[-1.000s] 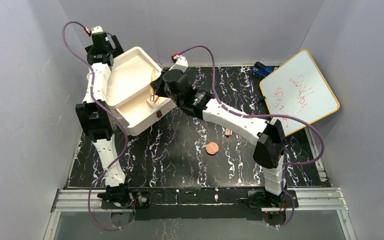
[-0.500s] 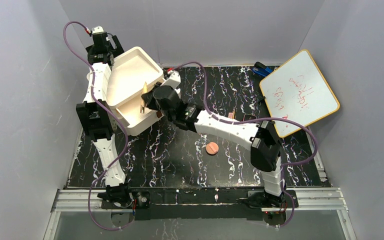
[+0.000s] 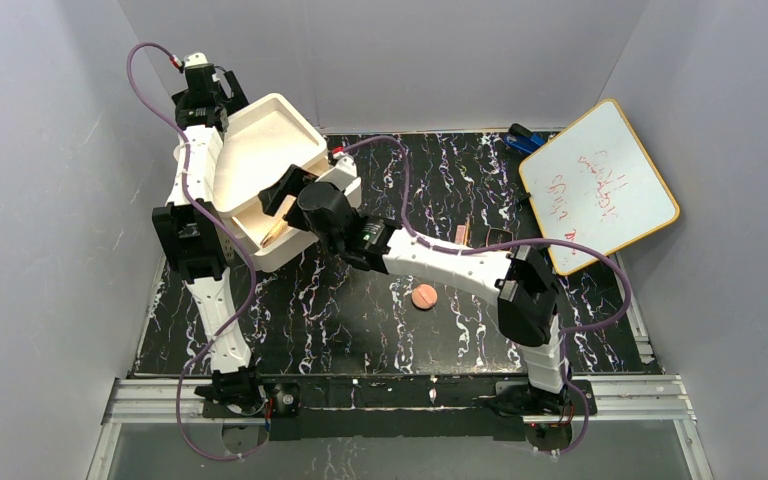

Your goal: Organize the makeup

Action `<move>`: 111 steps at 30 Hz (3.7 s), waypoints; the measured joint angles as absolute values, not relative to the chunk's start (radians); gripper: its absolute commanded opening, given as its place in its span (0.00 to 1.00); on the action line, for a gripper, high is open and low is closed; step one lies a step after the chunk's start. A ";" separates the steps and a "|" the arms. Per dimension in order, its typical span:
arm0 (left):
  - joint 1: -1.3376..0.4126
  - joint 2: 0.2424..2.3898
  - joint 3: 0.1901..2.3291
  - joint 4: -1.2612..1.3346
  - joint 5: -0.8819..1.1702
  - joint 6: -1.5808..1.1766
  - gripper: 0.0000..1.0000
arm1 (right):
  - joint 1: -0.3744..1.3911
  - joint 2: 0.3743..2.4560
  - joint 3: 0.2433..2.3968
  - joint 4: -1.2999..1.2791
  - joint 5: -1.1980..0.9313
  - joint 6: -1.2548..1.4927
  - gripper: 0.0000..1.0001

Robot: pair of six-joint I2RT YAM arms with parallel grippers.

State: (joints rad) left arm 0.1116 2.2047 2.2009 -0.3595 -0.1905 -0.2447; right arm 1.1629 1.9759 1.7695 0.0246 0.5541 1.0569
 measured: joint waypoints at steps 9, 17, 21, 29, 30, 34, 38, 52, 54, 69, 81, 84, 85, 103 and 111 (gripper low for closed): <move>0.112 2.205 2.202 -0.360 -0.189 -0.245 0.98 | 1.184 1.891 1.679 0.187 0.517 0.685 0.99; 0.112 2.205 2.204 -0.361 -0.183 -0.245 0.98 | 1.243 1.586 1.440 0.180 0.285 0.183 0.99; 0.112 2.205 2.206 -0.363 -0.179 -0.246 0.98 | 1.236 1.579 1.295 0.136 0.287 0.126 0.99; 0.112 2.205 2.206 -0.363 -0.172 -0.247 0.98 | 1.230 1.778 1.184 0.081 0.363 0.071 0.99; 0.112 2.205 2.206 -0.363 -0.172 -0.247 0.98 | 1.230 1.805 1.208 0.082 0.371 0.056 0.99; 0.112 2.205 2.206 -0.363 -0.172 -0.246 0.98 | 1.229 1.907 1.370 0.102 0.393 -0.015 0.99; 0.112 2.205 2.206 -0.362 -0.172 -0.246 0.98 | 1.229 1.959 1.499 0.111 0.399 -0.074 0.99; 0.112 2.205 2.206 -0.359 -0.173 -0.247 0.99 | 1.135 2.251 1.945 0.055 0.330 -0.184 0.99; 0.114 2.205 2.206 -0.352 -0.176 -0.248 0.98 | 1.122 2.261 1.975 0.021 0.318 -0.183 0.99; 0.114 2.205 2.206 -0.348 -0.164 -0.248 0.98 | 1.070 2.247 1.761 0.142 0.282 -0.108 0.84; 0.114 2.205 2.206 -0.348 -0.164 -0.248 0.98 | 1.036 2.247 1.738 0.272 0.282 -0.068 0.63; 0.114 2.205 2.206 -0.348 -0.164 -0.248 0.98 | 1.036 2.247 1.738 0.278 0.267 -0.056 0.67; 0.114 2.205 2.206 -0.348 -0.164 -0.248 0.98 | 1.036 2.247 1.738 0.278 0.261 -0.054 0.68; 0.114 2.205 2.207 -0.349 -0.164 -0.246 0.98 | 1.033 2.256 1.770 0.275 0.157 -0.009 0.04; 0.114 2.205 2.207 -0.348 -0.164 -0.246 0.98 | 1.028 2.257 1.748 0.295 0.159 -0.004 0.01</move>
State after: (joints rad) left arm 0.1139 2.2051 2.2074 -0.3485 -0.1638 -0.2459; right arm 1.0275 2.2570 1.7481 0.2951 0.1585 -0.0040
